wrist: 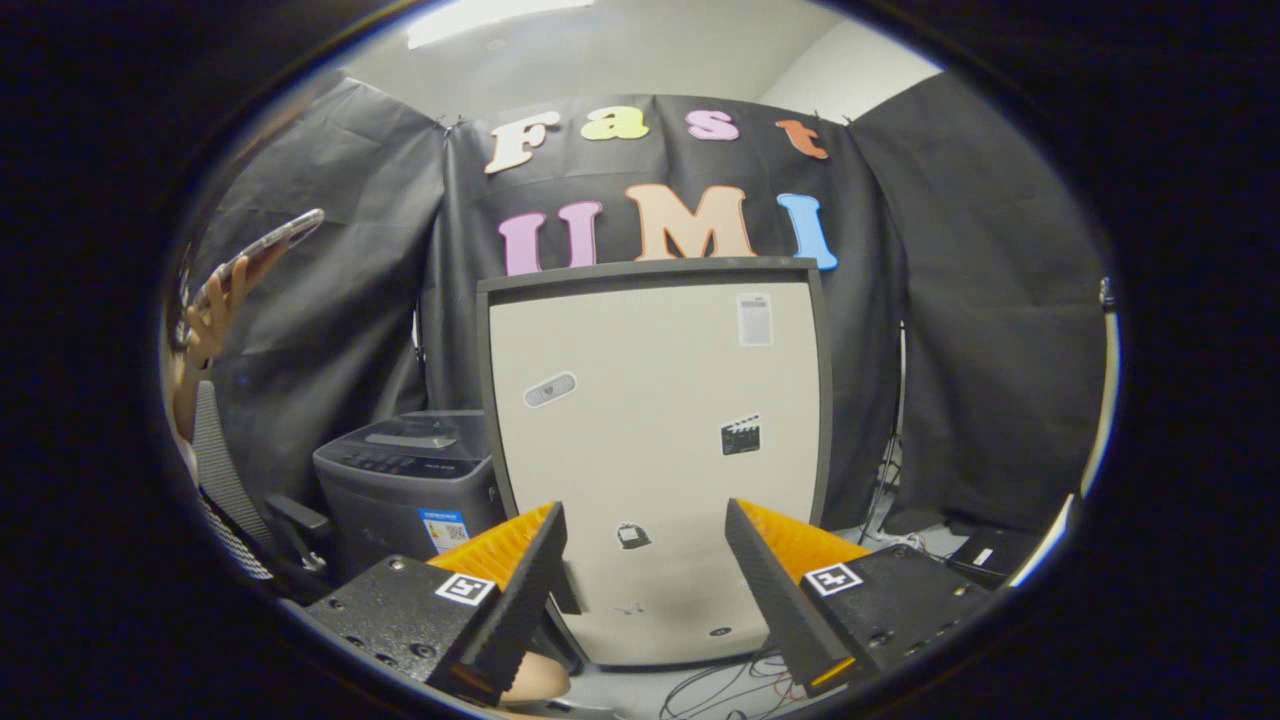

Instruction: Put the clothes into the washing machine and then close the washing machine lid.

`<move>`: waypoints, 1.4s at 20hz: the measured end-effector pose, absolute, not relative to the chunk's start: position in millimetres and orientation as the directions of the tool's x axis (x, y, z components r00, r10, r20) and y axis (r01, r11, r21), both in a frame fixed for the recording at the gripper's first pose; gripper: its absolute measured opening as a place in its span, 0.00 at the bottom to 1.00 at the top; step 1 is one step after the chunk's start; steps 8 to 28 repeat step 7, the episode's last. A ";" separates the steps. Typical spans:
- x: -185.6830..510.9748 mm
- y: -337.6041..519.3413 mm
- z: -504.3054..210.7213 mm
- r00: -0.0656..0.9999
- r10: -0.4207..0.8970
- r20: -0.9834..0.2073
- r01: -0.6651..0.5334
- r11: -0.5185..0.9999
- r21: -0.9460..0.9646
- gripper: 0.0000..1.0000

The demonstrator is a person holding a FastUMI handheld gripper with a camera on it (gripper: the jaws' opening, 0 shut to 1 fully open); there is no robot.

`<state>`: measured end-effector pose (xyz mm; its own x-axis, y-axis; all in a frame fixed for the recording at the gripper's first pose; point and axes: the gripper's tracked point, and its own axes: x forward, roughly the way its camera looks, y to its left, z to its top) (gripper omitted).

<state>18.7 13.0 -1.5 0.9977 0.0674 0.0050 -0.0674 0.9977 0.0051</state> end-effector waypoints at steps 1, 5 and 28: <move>18.0 13.4 -0.6 0.998 0.064 0.007 -0.064 0.998 -0.010 0.97; 18.7 9.2 -1.0 0.999 0.045 0.006 -0.045 0.999 -0.013 0.97; 18.9 7.9 -0.1 0.999 0.038 0.007 -0.038 0.999 -0.006 0.97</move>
